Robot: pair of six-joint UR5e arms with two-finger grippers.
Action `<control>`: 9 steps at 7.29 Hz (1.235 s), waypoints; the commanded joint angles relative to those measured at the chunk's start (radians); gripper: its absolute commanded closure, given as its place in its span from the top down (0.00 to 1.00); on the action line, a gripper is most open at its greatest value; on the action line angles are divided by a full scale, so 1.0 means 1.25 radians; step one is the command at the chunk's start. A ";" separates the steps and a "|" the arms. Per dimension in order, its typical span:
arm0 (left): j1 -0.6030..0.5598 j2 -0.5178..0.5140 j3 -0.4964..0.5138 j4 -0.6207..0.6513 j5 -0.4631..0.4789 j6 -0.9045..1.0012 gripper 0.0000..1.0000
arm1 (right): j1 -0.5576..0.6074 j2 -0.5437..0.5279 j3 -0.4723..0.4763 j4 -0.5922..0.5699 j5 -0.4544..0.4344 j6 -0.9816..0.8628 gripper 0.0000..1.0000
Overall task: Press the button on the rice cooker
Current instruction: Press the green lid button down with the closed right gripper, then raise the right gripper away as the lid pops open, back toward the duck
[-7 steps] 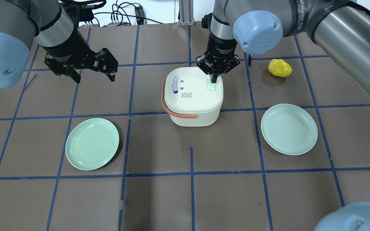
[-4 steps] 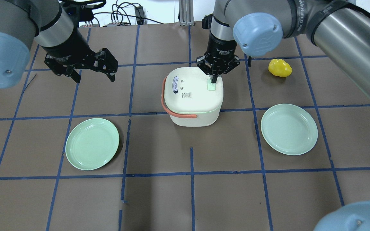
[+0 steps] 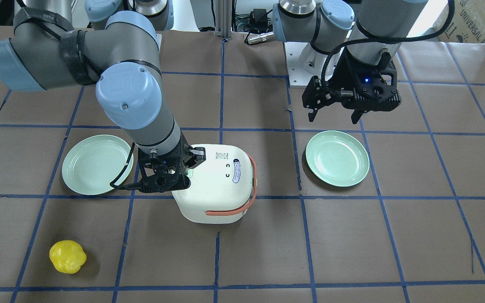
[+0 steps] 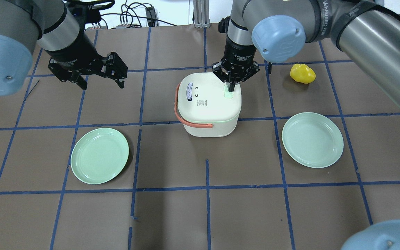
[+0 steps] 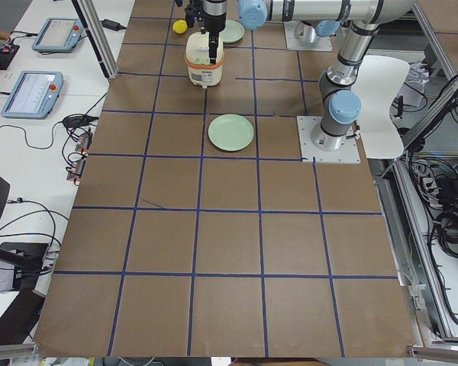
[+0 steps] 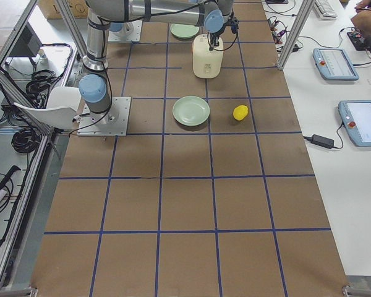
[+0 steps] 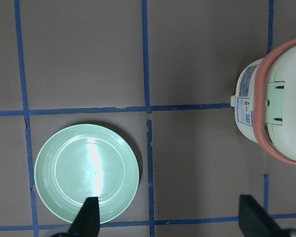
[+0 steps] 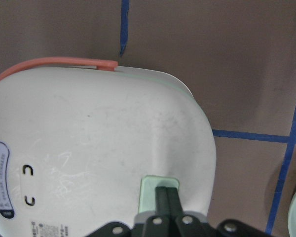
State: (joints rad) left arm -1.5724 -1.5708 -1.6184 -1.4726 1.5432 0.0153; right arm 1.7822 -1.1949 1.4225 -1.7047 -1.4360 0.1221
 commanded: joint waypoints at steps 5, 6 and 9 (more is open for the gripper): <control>0.000 0.000 0.000 0.000 0.000 0.000 1.00 | 0.012 -0.026 -0.087 0.167 -0.030 0.002 0.22; 0.000 0.000 0.000 0.000 0.000 0.000 1.00 | 0.012 -0.038 -0.168 0.257 -0.049 0.003 0.42; 0.000 0.000 0.000 0.000 0.000 0.000 1.00 | -0.027 -0.041 -0.322 0.323 -0.089 -0.004 1.00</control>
State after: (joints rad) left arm -1.5723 -1.5708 -1.6183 -1.4726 1.5432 0.0154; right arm 1.7723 -1.2432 1.0829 -1.3197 -1.5249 0.1199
